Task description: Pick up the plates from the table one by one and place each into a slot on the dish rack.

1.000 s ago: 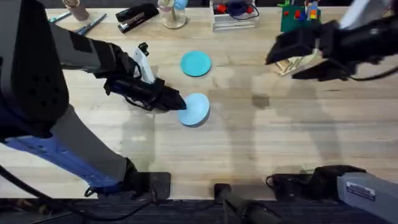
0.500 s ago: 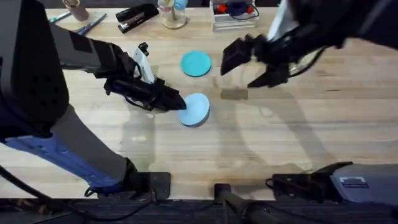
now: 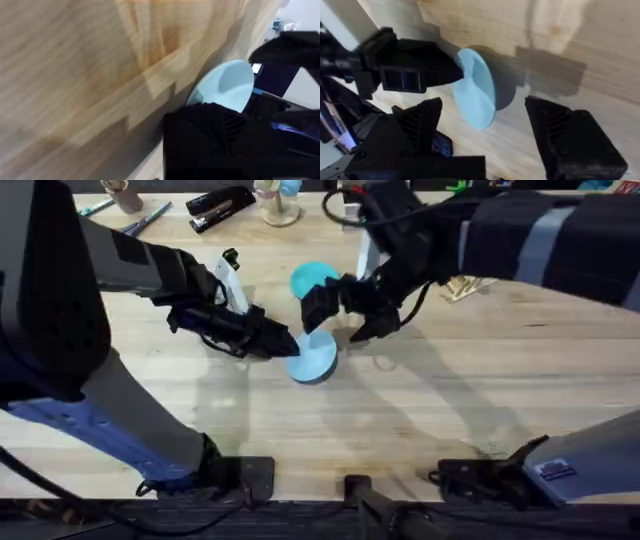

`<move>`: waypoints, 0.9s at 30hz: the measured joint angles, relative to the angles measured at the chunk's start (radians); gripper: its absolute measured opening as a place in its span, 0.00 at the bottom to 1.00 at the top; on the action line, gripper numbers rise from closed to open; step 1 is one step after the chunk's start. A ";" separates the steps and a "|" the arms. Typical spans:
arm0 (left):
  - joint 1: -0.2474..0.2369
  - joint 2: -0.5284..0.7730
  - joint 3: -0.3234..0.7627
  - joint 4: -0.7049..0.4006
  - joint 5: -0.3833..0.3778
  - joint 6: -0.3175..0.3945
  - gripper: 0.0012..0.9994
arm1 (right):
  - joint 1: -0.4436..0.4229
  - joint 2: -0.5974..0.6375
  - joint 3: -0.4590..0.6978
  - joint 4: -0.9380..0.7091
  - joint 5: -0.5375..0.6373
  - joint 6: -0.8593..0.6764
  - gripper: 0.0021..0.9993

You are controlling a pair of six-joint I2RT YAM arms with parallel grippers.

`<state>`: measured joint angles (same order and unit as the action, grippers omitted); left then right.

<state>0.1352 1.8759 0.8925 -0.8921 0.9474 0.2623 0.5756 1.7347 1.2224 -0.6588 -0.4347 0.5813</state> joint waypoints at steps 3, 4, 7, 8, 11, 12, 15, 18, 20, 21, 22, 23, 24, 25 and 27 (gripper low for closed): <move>0.000 0.000 0.000 0.000 0.000 0.000 0.04 | 0.026 0.000 -0.002 -0.003 0.022 0.008 1.00; 0.000 0.000 0.000 0.000 0.000 0.000 0.04 | 0.030 0.000 -0.002 -0.002 0.027 0.012 1.00; 0.000 0.000 0.000 0.000 0.000 0.000 0.04 | 0.039 0.000 -0.002 -0.002 0.037 0.023 1.00; 0.000 0.000 0.000 0.000 0.000 0.000 0.04 | 0.040 0.000 -0.002 -0.001 0.040 0.026 1.00; 0.000 0.000 0.000 0.000 0.000 0.000 0.04 | 0.047 0.000 -0.002 0.000 0.050 0.040 1.00; 0.000 0.000 0.000 0.000 0.000 0.000 0.04 | 0.050 0.000 -0.002 0.000 0.051 0.042 1.00; 0.000 0.000 0.000 0.000 0.000 0.000 0.04 | 0.060 0.011 -0.002 0.001 0.053 0.045 1.00; 0.000 0.000 0.000 0.000 0.000 0.000 0.04 | 0.073 0.041 -0.002 0.006 0.053 0.047 0.99; 0.000 0.000 0.000 0.000 0.000 0.000 0.04 | 0.084 0.060 -0.002 0.012 0.054 0.048 0.97; 0.000 0.000 0.000 0.000 0.000 0.000 0.04 | 0.088 0.065 -0.003 0.013 0.054 0.048 0.96; 0.000 0.000 0.000 0.000 0.000 0.000 0.04 | 0.092 0.066 -0.003 0.014 0.054 0.048 0.94; 0.000 0.000 0.000 0.000 0.000 0.000 0.04 | 0.095 0.066 -0.004 0.014 0.054 0.048 0.91; 0.000 0.000 0.000 0.000 0.000 0.000 0.04 | 0.097 0.066 -0.004 0.015 0.054 0.048 0.87; 0.000 0.000 0.000 0.000 0.000 0.000 0.04 | 0.099 0.065 -0.004 0.017 0.054 0.048 0.82; 0.000 0.000 0.000 0.000 0.000 0.000 0.04 | 0.099 0.066 -0.004 0.016 0.054 0.049 0.71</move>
<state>0.1354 1.8759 0.8925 -0.8919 0.9474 0.2621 0.6750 1.8002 1.2182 -0.6429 -0.3805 0.6304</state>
